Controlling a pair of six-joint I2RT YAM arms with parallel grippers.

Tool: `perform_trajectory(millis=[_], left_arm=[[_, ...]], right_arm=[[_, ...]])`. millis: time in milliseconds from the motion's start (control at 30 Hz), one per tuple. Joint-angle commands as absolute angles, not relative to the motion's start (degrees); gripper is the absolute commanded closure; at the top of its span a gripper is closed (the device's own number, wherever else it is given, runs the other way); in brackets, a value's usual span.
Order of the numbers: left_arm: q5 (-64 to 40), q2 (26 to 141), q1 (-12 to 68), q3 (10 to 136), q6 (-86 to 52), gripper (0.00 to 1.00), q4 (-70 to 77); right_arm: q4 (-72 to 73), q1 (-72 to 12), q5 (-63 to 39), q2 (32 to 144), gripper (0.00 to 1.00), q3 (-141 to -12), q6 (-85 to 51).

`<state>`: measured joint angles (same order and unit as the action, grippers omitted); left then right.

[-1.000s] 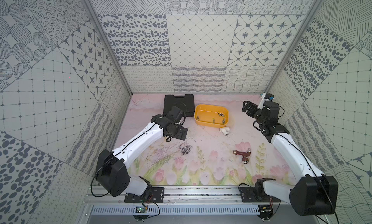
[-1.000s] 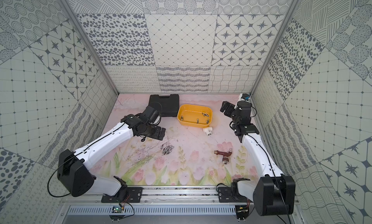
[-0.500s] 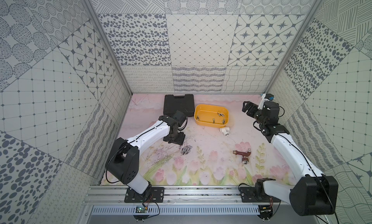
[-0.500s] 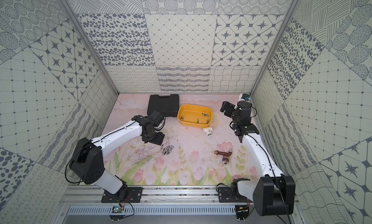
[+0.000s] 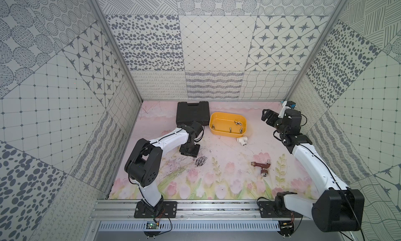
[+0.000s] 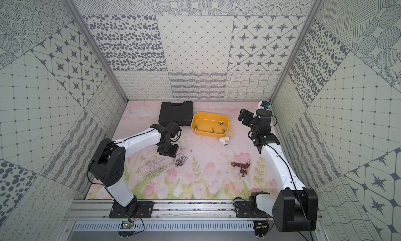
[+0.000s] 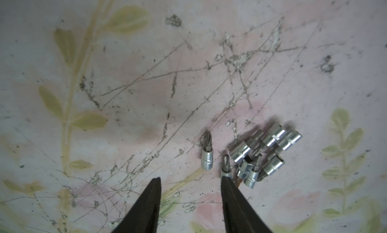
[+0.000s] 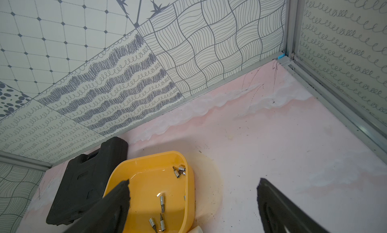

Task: Put the bit on the desktop into the storage box
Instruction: Pick up the screwdriver bit from the center of the board.

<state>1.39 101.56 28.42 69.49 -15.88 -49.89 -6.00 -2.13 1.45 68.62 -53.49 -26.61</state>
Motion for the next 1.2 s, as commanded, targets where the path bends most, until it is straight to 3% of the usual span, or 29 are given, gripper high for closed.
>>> perform_trajectory(millis=[0,1167], left_arm=[[-1.46,103.38,28.29,70.16,-15.25,0.52,-49.93],[-2.15,109.69,28.48,70.72,-15.56,0.79,-49.49]], right_arm=[[-3.98,-1.86,0.85,68.51,0.03,-52.84,-27.07],[-3.93,-1.45,0.31,68.66,0.03,-52.90,-27.51]])
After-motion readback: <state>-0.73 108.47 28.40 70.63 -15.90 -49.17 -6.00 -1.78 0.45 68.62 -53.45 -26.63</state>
